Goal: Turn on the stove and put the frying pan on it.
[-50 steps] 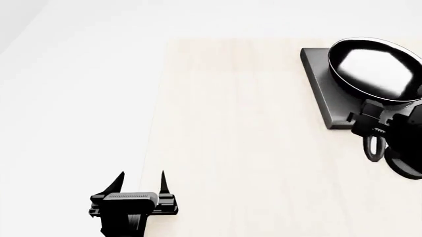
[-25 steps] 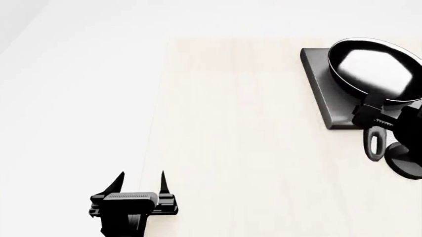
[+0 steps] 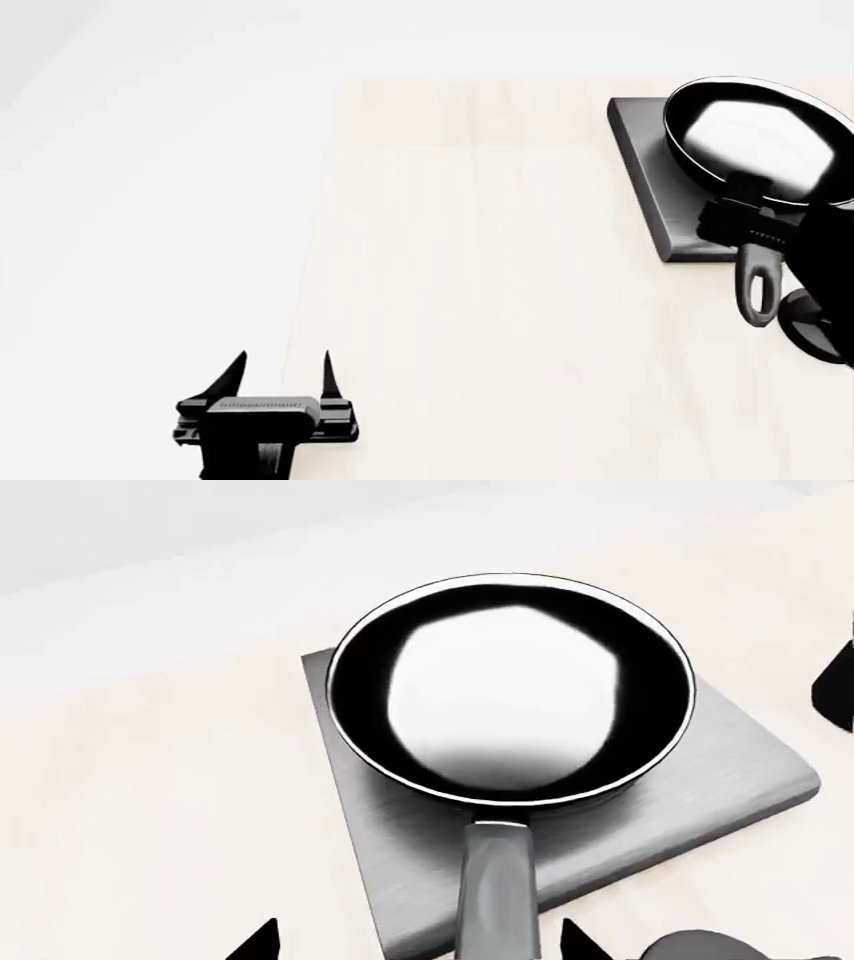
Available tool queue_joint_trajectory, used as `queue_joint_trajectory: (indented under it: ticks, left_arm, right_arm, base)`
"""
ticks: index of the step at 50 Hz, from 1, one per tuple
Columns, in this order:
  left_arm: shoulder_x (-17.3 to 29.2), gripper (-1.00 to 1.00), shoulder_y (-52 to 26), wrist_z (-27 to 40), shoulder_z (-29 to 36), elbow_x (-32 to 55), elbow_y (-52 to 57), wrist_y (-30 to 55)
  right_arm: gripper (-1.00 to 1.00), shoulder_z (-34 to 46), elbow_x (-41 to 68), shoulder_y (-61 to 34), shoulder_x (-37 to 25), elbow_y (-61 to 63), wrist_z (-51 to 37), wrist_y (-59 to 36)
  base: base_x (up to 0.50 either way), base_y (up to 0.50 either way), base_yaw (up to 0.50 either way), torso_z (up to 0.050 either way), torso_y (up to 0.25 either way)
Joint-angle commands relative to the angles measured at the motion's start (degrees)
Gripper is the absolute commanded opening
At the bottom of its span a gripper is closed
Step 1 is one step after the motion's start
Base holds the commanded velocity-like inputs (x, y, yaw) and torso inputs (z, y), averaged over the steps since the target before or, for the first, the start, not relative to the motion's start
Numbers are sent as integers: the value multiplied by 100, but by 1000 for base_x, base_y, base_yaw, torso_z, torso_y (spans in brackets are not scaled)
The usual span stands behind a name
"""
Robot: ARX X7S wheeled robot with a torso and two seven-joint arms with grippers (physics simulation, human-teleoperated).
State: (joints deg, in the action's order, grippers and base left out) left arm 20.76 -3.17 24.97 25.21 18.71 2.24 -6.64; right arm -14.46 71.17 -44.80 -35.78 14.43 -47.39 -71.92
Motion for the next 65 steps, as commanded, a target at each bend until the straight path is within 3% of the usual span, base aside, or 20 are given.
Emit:
queue_joint_trajectory:
  ticks: [1,30,65]
  left_arm:
    - [123,100,81,214,25,-154,443,211]
    - [548,100,361,768,-22,-168,2692,965]
    - [820,100,476,1069,82,-286,4233,1534]
  right_arm:
    - [100,19,-308,513,-89,882,556,584]
    - [100,-273,-1079,1632,0,2402,1592,2011]
    - [100,-491,-1021,2186,-78,3740,1433,2330]
  base:
    - [0,0,0,0,0]
    - [0,0,0,0,0]
    - [0,0,0,0,0]
